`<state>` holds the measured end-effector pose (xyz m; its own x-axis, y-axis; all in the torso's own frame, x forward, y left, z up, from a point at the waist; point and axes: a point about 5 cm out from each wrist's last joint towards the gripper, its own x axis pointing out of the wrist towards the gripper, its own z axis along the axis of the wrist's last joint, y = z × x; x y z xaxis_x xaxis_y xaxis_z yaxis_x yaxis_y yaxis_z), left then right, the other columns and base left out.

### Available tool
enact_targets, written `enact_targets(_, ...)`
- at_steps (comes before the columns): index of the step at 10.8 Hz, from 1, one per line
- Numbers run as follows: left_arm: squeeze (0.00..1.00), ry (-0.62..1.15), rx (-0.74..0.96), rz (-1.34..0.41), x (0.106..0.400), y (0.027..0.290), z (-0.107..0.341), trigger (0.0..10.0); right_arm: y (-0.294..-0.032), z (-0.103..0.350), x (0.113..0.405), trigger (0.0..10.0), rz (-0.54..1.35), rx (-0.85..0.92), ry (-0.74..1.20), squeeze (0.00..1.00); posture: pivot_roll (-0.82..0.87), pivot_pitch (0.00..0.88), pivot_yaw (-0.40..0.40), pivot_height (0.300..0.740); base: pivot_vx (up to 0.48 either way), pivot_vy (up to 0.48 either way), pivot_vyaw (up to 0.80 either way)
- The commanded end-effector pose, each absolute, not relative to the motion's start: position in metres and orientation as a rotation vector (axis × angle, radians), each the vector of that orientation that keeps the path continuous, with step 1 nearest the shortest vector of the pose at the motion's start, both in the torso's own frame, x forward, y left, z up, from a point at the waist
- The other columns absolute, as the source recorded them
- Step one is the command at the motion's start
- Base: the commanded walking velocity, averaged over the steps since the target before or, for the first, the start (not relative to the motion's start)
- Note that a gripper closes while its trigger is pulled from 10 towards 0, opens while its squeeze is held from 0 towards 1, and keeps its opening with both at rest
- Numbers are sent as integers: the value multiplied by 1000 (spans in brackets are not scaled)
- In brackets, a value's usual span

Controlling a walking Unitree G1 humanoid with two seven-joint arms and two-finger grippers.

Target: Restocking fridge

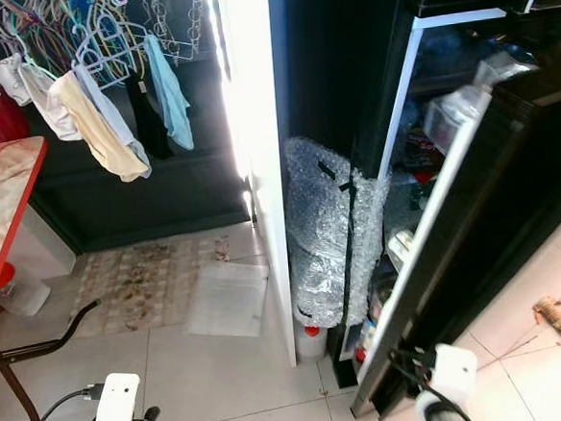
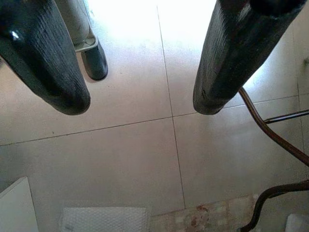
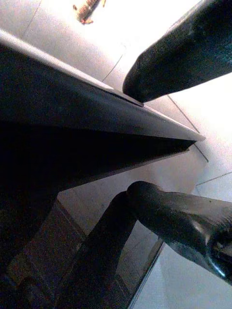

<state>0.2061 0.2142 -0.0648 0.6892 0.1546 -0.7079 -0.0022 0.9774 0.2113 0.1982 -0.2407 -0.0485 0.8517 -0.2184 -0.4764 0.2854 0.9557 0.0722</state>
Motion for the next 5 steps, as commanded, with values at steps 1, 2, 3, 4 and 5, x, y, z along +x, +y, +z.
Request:
enact_targets(1, 0, 817, 212, 93, 203, 218, -66, 10000, -238, -38, 212, 10000, -236, 132, 415, 0, -138, 53, 32, 740, 0, 0, 0)
enact_targets(2, 0, 810, 215, 91, 205, 217, -65, 10000, -235, -36, 216, 10000, -225, 132, 401, 0, -135, 56, 33, 740, 0, 0, 0)
enact_targets(3, 0, 800, 216, 91, 206, 215, -64, 10000, -230, -32, 223, 10000, -198, 132, 379, 0, -127, 65, 27, 740, 0, 0, 0)
enact_targets(4, 0, 795, 214, 92, 207, 214, -64, 10000, -228, -31, 225, 10000, -185, 136, 368, 0, -126, 70, 23, 740, 0, 0, 0)
enact_targets(5, 0, 791, 213, 91, 206, 213, -64, 10000, -226, -29, 228, 10000, -167, 137, 359, 0, -124, 72, 18, 740, 0, 0, 0)
